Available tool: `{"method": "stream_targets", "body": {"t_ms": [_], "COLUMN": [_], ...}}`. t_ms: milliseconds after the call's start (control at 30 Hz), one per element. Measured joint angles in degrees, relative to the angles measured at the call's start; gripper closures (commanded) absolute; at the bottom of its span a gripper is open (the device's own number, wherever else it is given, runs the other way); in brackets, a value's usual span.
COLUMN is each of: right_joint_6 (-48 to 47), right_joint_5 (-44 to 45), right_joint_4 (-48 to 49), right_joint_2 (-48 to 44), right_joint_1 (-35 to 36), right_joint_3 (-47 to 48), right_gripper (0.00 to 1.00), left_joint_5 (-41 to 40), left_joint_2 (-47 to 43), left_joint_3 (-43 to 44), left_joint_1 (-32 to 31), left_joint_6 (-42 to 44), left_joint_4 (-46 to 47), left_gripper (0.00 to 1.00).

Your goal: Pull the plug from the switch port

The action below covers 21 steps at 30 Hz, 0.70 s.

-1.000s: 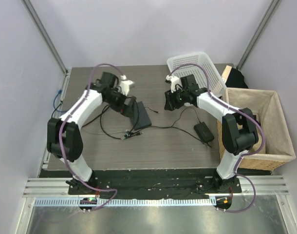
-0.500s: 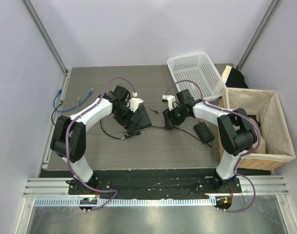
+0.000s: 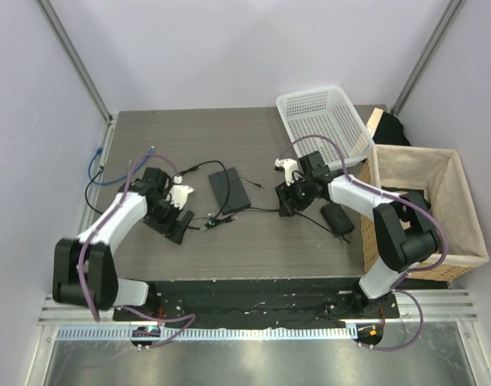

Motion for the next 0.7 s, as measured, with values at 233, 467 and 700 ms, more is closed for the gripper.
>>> {"method": "stream_targets", "body": {"t_ms": [233,467,700], "right_joint_6": [1.86,12.07,13.0], "right_joint_5": [0.28,15.19,24.7], "right_joint_4": [-0.48,1.81,5.38], "right_joint_2": [-1.77,-1.79,-3.37], "right_joint_1": [0.0,0.09,-0.11], "right_joint_3": [0.57,8.76,15.89], "right_gripper": [0.3,0.23,0.2], "left_joint_5": [-0.7,-5.14,-13.14], "left_joint_2": [-15.54,-12.66,-7.37], "left_joint_3": [-1.77,11.47,15.93], "left_joint_1": [1.7,1.66,1.68], "left_joint_6": [3.3,-4.83,-11.61], "left_joint_4": [-5.05,3.74,12.35], "left_gripper": [0.0,0.0,0.0]}}
